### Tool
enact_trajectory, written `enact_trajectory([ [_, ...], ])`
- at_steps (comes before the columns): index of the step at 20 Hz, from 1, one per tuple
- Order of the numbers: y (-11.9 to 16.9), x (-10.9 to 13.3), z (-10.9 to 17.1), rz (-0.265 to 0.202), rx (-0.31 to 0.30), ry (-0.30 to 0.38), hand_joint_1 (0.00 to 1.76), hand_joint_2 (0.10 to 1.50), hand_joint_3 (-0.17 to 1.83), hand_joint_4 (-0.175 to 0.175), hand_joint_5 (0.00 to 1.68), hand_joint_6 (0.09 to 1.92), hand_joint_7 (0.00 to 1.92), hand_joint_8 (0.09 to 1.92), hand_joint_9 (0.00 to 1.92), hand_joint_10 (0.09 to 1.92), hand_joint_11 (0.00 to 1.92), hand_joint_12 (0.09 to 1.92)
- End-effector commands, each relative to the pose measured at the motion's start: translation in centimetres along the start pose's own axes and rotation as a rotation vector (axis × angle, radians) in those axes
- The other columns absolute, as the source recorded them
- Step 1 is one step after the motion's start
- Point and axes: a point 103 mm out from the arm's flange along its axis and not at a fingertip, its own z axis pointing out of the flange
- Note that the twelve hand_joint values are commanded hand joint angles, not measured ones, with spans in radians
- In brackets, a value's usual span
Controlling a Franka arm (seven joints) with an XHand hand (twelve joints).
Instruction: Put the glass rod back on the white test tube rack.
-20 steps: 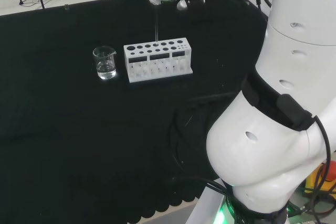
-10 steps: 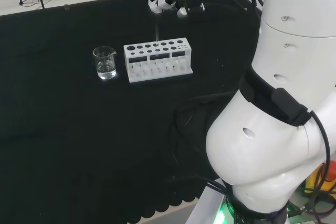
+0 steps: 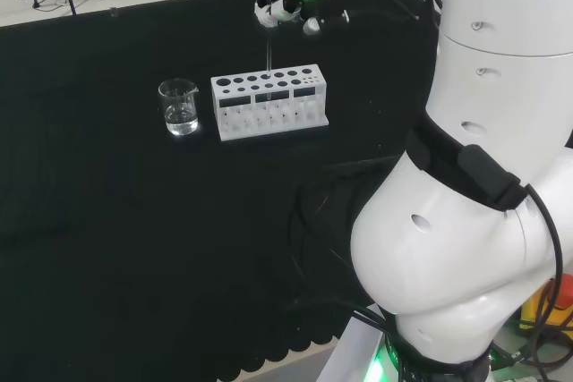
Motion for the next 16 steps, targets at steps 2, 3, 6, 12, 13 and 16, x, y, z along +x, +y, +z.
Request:
enact_trajectory([
  [2,-0.1,-0.2,0.7,-0.005,0.012,0.009,1.31,1.10,-0.17,-0.175,1.33,0.15,1.21,0.95,1.63,0.71,1.64,0.64],
  [3,-0.1,-0.2,1.0,-0.005,0.015,0.006,1.31,1.10,-0.17,-0.175,1.33,0.15,1.21,0.95,1.63,0.71,1.64,0.64],
  [6,0.0,-0.1,1.5,-0.007,0.024,0.008,1.31,1.10,-0.17,-0.175,1.33,0.15,1.21,0.95,1.63,0.71,1.64,0.64],
  [12,0.1,-0.4,2.0,-0.004,0.037,0.014,1.31,1.10,-0.17,-0.175,1.33,0.15,1.21,0.95,1.63,0.71,1.63,0.65],
  [13,0.1,-0.5,2.0,-0.003,0.039,0.016,1.31,1.10,-0.17,-0.175,1.33,0.15,1.21,0.95,1.63,0.71,1.63,0.65],
  [16,0.1,-0.6,2.1,-0.003,0.040,0.014,1.31,1.10,-0.17,-0.175,1.33,0.15,1.21,0.95,1.63,0.71,1.63,0.65],
])
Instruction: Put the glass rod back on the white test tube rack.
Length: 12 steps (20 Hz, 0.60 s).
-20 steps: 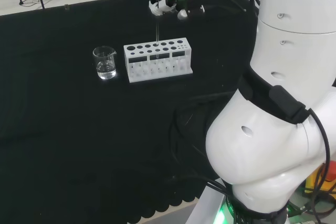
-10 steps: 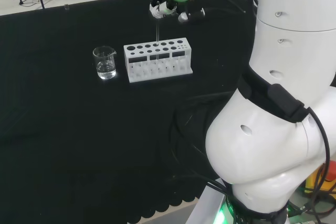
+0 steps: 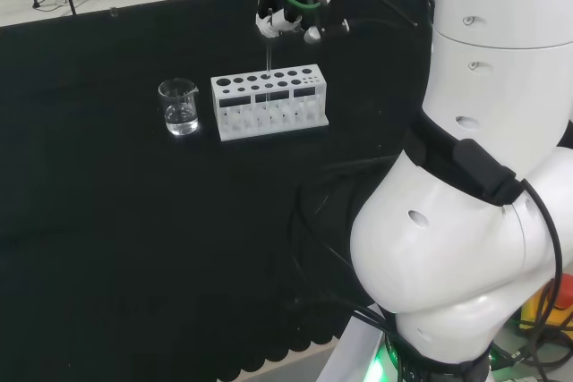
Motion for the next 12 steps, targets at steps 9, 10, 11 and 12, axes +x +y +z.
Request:
enact_trajectory([
  [9,0.32,0.43,-0.14,0.032,0.047,-0.044,1.61,0.93,-0.17,-0.175,0.76,0.87,0.84,0.88,1.56,0.16,1.62,0.56],
  [10,0.26,0.43,-0.24,0.028,0.047,-0.044,1.63,0.92,-0.17,-0.175,0.66,0.90,0.74,0.87,1.58,0.10,1.62,0.59],
  [11,0.26,0.42,-0.30,0.028,0.046,-0.042,1.63,0.91,-0.17,-0.175,0.57,0.90,0.66,0.86,1.59,0.09,1.62,0.62],
  [12,0.22,0.38,-0.33,0.030,0.047,-0.040,1.64,0.91,-0.17,-0.175,0.49,0.88,0.61,0.86,1.60,0.09,1.63,0.66],
])
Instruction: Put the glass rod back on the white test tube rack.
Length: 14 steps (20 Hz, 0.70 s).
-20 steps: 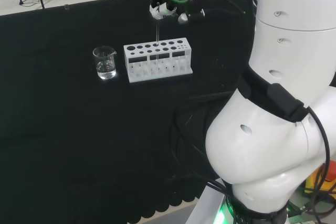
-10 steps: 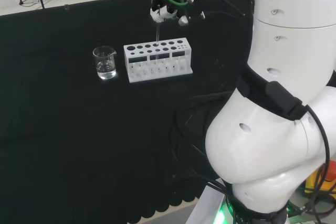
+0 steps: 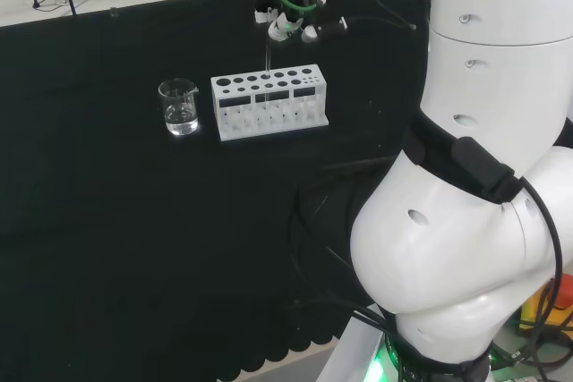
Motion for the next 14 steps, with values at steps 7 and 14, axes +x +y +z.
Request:
enact_trajectory([
  [7,-0.3,-0.3,-0.5,0.007,0.005,0.005,1.64,0.90,-0.17,-0.175,0.37,0.75,0.50,0.84,1.62,0.09,1.65,0.75],
  [14,-1.2,-0.5,-2.0,0.010,-0.026,-0.014,1.64,0.90,-0.17,-0.175,0.38,0.70,0.50,0.83,1.62,0.09,1.64,0.78],
])
